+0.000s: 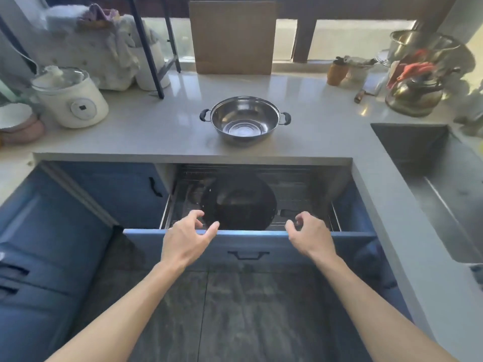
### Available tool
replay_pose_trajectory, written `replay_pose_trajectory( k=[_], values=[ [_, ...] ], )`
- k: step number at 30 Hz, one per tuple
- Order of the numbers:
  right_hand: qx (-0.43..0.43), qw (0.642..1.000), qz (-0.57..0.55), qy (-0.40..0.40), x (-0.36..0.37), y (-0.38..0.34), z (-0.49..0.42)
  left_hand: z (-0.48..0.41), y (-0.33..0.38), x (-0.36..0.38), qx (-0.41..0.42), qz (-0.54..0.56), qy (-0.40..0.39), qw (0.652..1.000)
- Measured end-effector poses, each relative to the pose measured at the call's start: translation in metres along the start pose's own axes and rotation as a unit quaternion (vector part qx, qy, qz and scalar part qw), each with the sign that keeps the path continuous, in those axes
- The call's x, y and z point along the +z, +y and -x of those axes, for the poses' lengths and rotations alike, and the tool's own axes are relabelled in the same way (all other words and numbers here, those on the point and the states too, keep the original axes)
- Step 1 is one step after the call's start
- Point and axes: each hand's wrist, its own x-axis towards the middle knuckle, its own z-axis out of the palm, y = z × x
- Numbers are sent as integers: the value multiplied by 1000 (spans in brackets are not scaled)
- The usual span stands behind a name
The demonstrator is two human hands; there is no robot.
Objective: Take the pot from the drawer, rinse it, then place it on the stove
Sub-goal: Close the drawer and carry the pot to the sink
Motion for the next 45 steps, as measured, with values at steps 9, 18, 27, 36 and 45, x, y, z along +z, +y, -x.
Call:
replay_pose_trajectory(
  k=[9, 18, 27, 36, 45],
  values=[
    [12, 993, -96, -70, 164, 71, -10, 4, -73, 178, -50, 121, -47, 990],
    [70, 969, -236, -19, 264, 111, -62, -41, -102, 295, -121, 290, -68, 947],
    [94, 892, -438, -66, 291, 112, -98, -72, -92, 320, -180, 436, -70, 879],
    [96, 890, -441, -66, 287, 82, -171, -150, -64, 305, -200, 456, -104, 861],
    [119, 879, -459, -51, 289, 43, -283, -266, -36, 305, -186, 471, -129, 852]
  ],
)
